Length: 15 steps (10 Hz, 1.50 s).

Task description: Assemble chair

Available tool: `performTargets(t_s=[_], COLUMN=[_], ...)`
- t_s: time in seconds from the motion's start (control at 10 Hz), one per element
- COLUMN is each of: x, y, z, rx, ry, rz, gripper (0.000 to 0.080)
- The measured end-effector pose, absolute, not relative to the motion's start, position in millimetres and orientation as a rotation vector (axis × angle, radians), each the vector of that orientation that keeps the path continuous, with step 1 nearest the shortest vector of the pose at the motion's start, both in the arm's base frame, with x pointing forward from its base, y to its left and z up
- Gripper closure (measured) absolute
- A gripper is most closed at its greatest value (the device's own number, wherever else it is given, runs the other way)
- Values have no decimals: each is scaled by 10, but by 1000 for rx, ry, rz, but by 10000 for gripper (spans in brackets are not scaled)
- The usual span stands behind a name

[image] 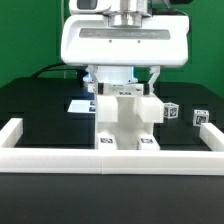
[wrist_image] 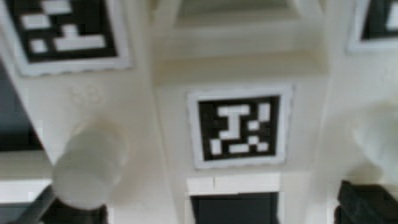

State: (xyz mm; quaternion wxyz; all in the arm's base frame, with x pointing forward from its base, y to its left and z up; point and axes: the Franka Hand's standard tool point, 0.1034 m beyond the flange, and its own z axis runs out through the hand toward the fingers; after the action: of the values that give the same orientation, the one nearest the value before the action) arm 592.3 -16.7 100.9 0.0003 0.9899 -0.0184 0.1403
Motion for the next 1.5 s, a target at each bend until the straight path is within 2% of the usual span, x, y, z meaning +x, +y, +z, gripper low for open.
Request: performTargets(t_s=[0.4,0.6,0.8,1.0,1.2,1.5], x=[5969,5839,5585,5361,5125,5125], y=[-79,-16,51,186,338,339], z=[1146,1261,1330,1302,1136,1109], rx=[3114,3127,3140,3158,3193,3209], ry=[-49,-88,-164,-339,-519,-591], rz=[473,481,482,448,297,242], gripper=[151,151,151,151,151,151])
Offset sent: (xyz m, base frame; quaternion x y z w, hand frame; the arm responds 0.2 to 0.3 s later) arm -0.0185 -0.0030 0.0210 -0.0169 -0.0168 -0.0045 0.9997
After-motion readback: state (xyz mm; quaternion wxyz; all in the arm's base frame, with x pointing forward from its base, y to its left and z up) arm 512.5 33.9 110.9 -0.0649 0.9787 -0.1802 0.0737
